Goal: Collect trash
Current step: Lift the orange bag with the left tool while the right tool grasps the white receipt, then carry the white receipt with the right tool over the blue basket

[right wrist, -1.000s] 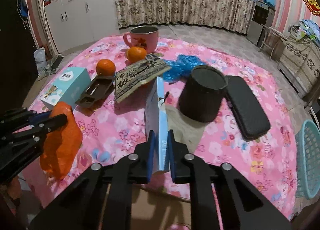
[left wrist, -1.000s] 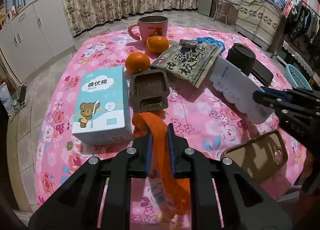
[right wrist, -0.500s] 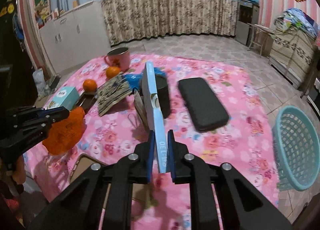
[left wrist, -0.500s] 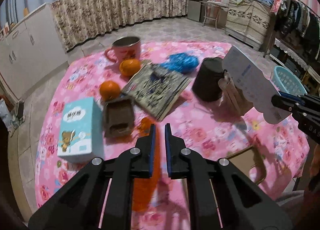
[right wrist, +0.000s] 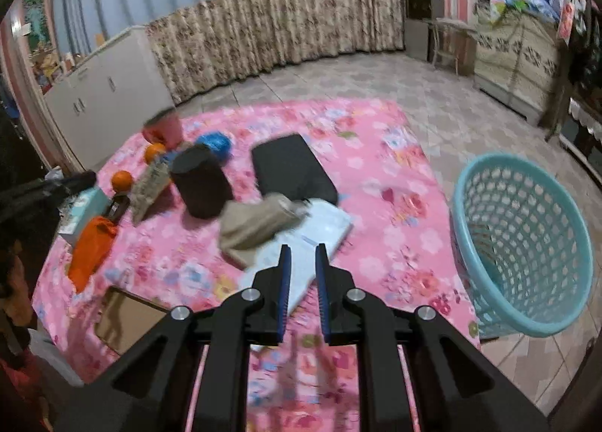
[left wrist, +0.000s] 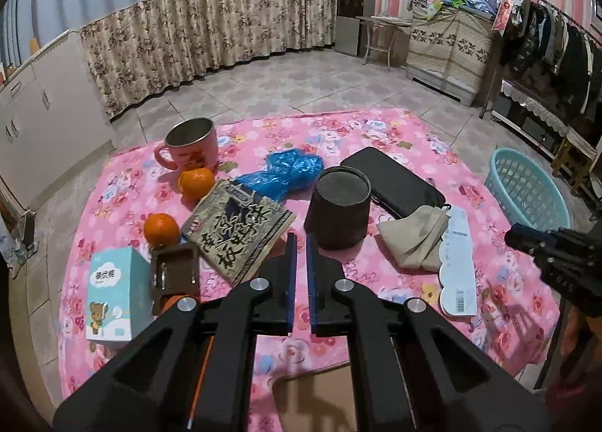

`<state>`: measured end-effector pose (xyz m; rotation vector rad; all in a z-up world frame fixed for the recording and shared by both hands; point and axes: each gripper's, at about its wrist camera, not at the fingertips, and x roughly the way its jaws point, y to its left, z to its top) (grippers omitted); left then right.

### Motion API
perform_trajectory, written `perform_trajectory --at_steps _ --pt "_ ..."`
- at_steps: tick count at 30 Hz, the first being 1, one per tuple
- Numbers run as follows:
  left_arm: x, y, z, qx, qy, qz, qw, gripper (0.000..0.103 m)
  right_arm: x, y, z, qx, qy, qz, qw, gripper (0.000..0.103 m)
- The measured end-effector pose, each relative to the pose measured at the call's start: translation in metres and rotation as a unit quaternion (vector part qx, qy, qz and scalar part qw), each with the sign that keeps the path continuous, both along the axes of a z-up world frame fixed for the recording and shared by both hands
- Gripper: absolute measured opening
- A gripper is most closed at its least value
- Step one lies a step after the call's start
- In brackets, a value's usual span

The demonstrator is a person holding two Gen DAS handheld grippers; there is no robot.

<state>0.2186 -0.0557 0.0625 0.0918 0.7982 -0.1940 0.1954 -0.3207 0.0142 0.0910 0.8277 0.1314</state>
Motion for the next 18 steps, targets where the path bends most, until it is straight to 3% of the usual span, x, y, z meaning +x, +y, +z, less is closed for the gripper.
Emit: perform_trajectory --at_steps 2,3,4,5,6,11,18 --pt "0.004 0.0 -0.004 -0.002 0.003 -0.004 1.0 0.003 0.003 -0.001 -0.008 -0.006 0.009 -0.009 1.0 0.016" --pt "0.006 0.0 -0.006 -0.001 0.004 -0.005 1.0 0.003 0.003 -0.001 -0.01 -0.007 0.011 -0.012 1.0 0.027" --pt "0.008 0.002 -0.008 0.003 0.003 -0.005 1.0 0.003 0.005 0.002 -0.013 -0.011 0.012 -0.018 1.0 0.055" --pt "0.011 0.004 -0.01 0.005 0.004 -0.007 1.0 0.003 0.006 0.005 -0.015 -0.013 0.011 -0.022 1.0 0.069" --pt "0.013 0.006 -0.012 0.005 0.004 -0.007 1.0 0.003 0.006 0.009 -0.015 -0.016 0.006 -0.024 1.0 0.077" --pt "0.026 0.029 -0.024 -0.01 0.018 0.016 0.9997 0.003 0.015 0.037 -0.029 -0.031 0.035 -0.031 0.998 0.079" --pt "0.024 0.039 -0.037 -0.011 0.037 0.011 0.9992 0.003 0.024 0.072 -0.056 -0.062 0.084 -0.031 0.994 0.077"
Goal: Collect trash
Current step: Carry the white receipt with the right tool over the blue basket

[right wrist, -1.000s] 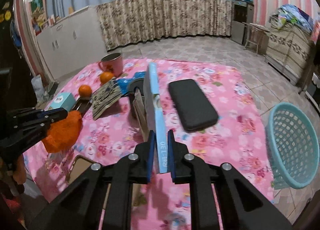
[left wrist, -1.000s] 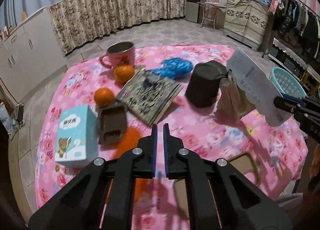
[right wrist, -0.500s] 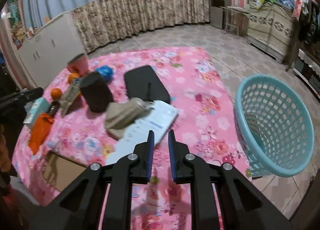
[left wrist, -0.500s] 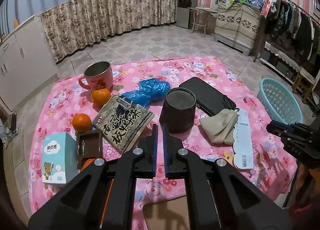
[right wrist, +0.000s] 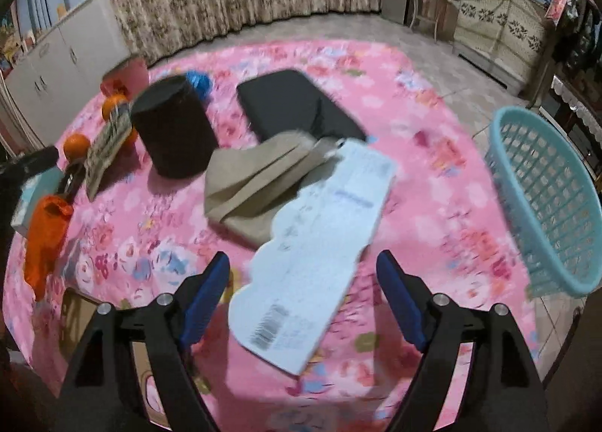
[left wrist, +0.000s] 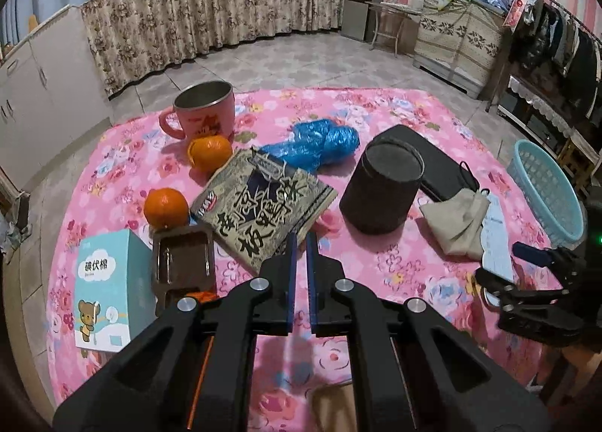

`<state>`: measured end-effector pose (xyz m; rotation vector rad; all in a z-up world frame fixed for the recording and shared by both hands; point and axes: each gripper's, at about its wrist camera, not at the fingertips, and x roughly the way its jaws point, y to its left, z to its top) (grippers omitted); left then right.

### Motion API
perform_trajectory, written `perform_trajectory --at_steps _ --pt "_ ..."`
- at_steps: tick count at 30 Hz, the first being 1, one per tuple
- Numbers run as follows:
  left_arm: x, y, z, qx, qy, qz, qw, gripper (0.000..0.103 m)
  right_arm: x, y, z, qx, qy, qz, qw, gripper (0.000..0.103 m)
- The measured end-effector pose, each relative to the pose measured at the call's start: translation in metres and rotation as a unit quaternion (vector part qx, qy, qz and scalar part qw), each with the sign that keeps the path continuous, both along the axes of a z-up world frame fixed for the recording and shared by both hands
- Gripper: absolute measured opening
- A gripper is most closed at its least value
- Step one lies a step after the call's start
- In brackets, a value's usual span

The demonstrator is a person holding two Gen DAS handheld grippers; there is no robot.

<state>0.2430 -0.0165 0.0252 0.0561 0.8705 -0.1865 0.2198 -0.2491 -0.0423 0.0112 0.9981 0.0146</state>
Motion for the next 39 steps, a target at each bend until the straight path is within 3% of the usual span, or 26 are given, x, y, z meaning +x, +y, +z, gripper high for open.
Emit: perform_trajectory --at_steps 1,4,7,12,17,23,28,36,39 --pt "0.0 0.001 -0.001 -0.001 0.002 -0.001 1.0 0.003 -0.001 0.002 -0.002 -0.006 0.001 0.004 1.0 0.068" --pt "-0.002 0.004 -0.004 -0.003 0.007 -0.002 1.0 0.003 -0.004 -0.01 0.0 0.001 -0.001 0.006 1.0 0.058" --pt "-0.006 0.006 -0.002 -0.002 0.004 -0.003 1.0 0.003 -0.008 -0.031 0.006 0.008 -0.01 -0.005 1.0 0.058" --pt "-0.009 0.011 0.002 -0.008 -0.002 0.001 1.0 0.004 -0.018 -0.061 0.031 0.013 -0.065 -0.02 0.998 0.058" --pt "-0.006 0.005 0.01 -0.016 -0.004 -0.006 0.9998 0.004 -0.018 -0.068 0.046 0.011 -0.076 -0.014 0.997 0.058" --pt "0.007 -0.032 0.044 -0.017 -0.022 -0.026 0.9993 0.004 -0.013 -0.108 0.074 0.032 -0.094 -0.035 0.994 0.058" --pt "0.022 -0.087 0.076 -0.034 -0.038 -0.065 0.9966 0.004 0.0 -0.159 0.091 0.024 -0.1 -0.073 0.992 0.058" --pt "0.041 -0.171 0.101 -0.062 -0.031 -0.122 0.9901 0.004 -0.012 -0.245 0.093 0.041 -0.124 -0.159 0.979 0.058" --pt "0.042 -0.187 0.103 -0.099 -0.013 -0.154 0.9829 0.004 -0.018 -0.254 0.09 0.046 -0.128 -0.165 0.977 0.058"
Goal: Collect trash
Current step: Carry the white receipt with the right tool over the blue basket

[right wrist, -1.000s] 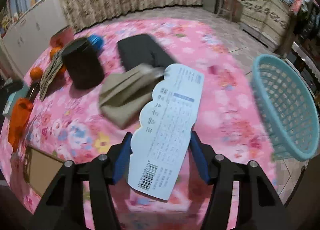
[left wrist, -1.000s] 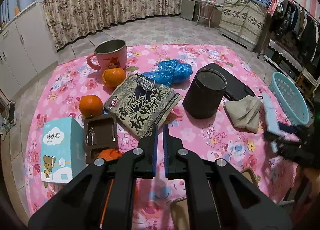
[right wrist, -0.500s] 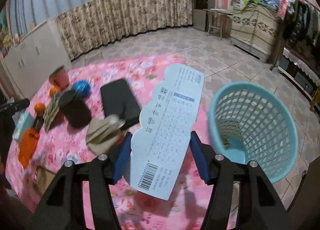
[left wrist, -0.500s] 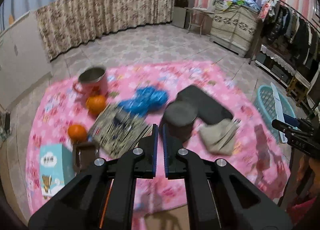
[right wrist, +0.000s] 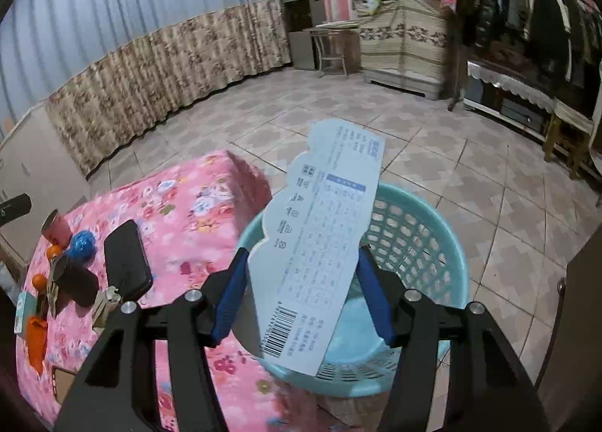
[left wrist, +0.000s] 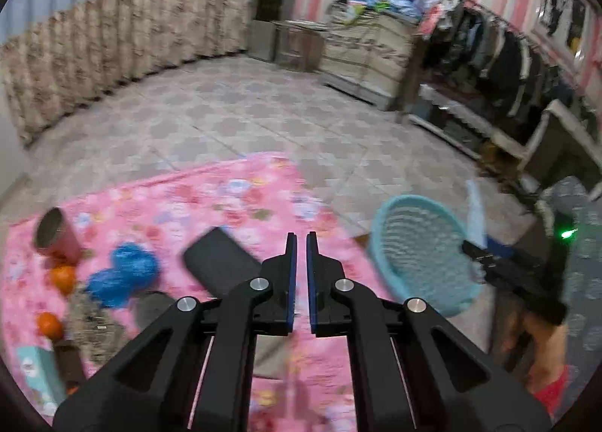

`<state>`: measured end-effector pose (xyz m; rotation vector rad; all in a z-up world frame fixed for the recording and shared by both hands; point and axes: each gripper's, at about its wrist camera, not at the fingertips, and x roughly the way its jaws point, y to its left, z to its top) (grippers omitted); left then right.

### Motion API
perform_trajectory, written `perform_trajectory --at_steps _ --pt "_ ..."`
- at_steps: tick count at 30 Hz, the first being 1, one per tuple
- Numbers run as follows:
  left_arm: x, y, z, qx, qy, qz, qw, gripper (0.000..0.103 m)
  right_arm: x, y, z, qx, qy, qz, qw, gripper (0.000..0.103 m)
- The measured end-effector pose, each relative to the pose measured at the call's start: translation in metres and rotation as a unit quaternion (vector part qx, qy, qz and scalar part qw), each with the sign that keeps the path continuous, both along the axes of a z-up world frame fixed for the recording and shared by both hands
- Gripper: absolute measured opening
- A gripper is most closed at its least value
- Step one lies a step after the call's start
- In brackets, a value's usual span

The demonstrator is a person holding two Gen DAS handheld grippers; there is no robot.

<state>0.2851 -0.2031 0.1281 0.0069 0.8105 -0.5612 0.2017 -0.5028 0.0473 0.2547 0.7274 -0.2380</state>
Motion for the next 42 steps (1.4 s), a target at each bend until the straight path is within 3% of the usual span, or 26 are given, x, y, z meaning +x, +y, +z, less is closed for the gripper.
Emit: perform_trajectory --at_steps 2,7,9,11,13,17,21,24,29,32,34,36,39,42 --pt "-0.001 0.001 -0.001 -0.004 -0.001 -0.01 0.9999 0.004 -0.002 -0.004 -0.002 -0.002 -0.002 0.0 1.0 0.058" --pt "-0.015 0.031 -0.013 0.042 -0.043 0.022 0.9979 0.009 0.0 -0.004 -0.01 -0.006 0.001 0.005 1.0 0.058" --pt "-0.026 0.05 -0.019 0.061 -0.066 0.044 0.995 0.025 0.0 -0.004 -0.01 -0.003 0.0 0.007 1.0 0.058" --pt "-0.045 0.075 -0.027 0.092 -0.104 0.083 0.9869 0.07 0.0 -0.003 -0.012 0.0 -0.003 0.01 1.0 0.058" --pt "-0.059 0.102 -0.034 0.107 -0.117 0.118 0.9803 0.075 0.001 0.001 -0.013 -0.001 -0.005 0.012 1.0 0.058" --pt "-0.078 0.159 -0.052 0.123 -0.099 0.185 0.9699 0.079 0.003 0.011 -0.014 -0.007 -0.006 0.018 1.0 0.058" --pt "-0.089 0.198 -0.085 0.147 -0.061 0.224 0.9616 0.079 0.007 0.032 -0.02 -0.012 0.003 0.036 0.999 0.058" --pt "-0.093 0.209 -0.101 0.142 -0.043 0.228 0.9622 0.079 0.011 0.054 -0.025 -0.021 0.012 0.055 0.998 0.058" --pt "-0.114 0.213 -0.115 0.152 -0.046 0.221 0.9623 0.079 0.012 0.086 -0.027 -0.034 0.018 0.082 0.996 0.058" --pt "-0.121 0.222 -0.138 0.16 -0.007 0.219 0.9624 0.079 0.015 0.096 -0.026 -0.037 0.017 0.093 0.995 0.058" --pt "-0.119 0.227 -0.149 0.173 0.003 0.231 0.9575 0.078 0.018 0.1 -0.027 -0.036 0.019 0.099 0.994 0.058" --pt "-0.114 0.231 -0.151 0.16 0.005 0.235 0.9585 0.075 0.02 0.105 -0.028 -0.037 0.021 0.104 0.994 0.058" --pt "-0.098 0.233 -0.156 0.152 0.022 0.231 0.9606 0.06 0.021 0.108 -0.027 -0.037 0.021 0.108 0.993 0.058" --pt "-0.081 0.235 -0.17 0.157 0.045 0.234 0.9585 0.03 0.019 0.108 -0.027 -0.038 0.019 0.107 0.993 0.058"
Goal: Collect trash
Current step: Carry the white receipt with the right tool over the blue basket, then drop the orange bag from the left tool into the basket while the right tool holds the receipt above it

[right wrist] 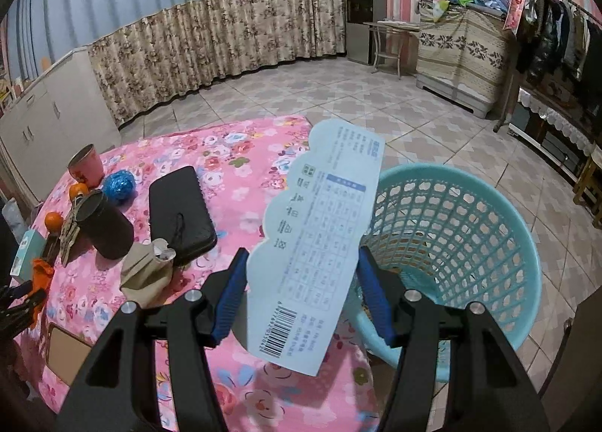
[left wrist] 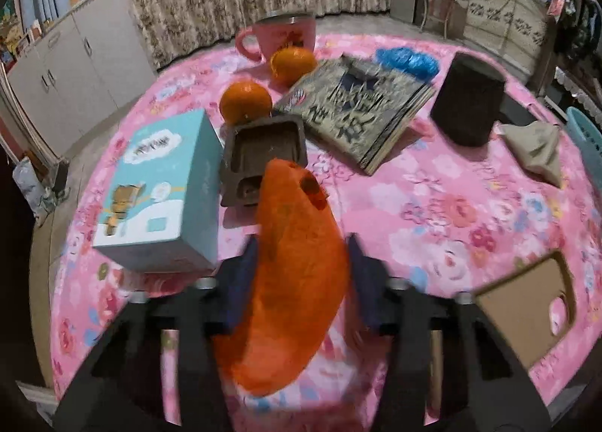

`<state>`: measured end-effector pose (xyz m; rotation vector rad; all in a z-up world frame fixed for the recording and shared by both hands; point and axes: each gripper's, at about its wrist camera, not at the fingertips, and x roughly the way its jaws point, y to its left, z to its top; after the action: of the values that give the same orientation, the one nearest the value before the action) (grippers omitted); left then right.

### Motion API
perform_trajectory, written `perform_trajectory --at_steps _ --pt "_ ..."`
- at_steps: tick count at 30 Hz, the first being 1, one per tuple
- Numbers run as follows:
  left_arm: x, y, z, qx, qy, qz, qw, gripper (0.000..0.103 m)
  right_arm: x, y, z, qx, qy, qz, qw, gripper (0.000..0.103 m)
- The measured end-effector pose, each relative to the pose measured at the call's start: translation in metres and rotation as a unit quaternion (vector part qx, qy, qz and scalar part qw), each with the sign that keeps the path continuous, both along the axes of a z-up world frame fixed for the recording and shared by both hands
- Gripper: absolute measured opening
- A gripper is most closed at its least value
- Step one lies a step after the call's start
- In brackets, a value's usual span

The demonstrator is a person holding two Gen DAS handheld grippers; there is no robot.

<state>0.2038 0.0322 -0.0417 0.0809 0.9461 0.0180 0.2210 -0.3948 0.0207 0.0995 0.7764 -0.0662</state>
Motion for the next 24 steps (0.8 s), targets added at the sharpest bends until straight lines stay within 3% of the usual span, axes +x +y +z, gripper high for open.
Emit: perform_trajectory --at_steps 2,3,11,16,24 --pt "0.001 0.001 0.001 -0.008 -0.001 0.003 1.0 0.007 -0.002 -0.004 0.0 0.001 0.0 -0.003 1.0 0.058" --pt "0.0 0.001 0.002 -0.013 -0.001 -0.001 0.9999 0.003 -0.002 -0.007 0.0 0.001 0.0 -0.005 1.0 0.058" --pt "0.001 -0.042 0.063 -0.015 -0.048 -0.039 0.998 0.001 -0.006 -0.038 0.006 0.009 -0.006 -0.029 1.0 0.058" --pt "0.023 -0.122 0.1 -0.015 -0.092 -0.104 0.9902 0.001 -0.013 -0.07 0.017 0.002 -0.015 -0.062 0.998 0.058" --pt "0.052 -0.256 0.112 -0.055 -0.089 -0.206 0.9729 0.001 -0.022 -0.129 0.011 0.014 -0.006 -0.118 0.993 0.058"
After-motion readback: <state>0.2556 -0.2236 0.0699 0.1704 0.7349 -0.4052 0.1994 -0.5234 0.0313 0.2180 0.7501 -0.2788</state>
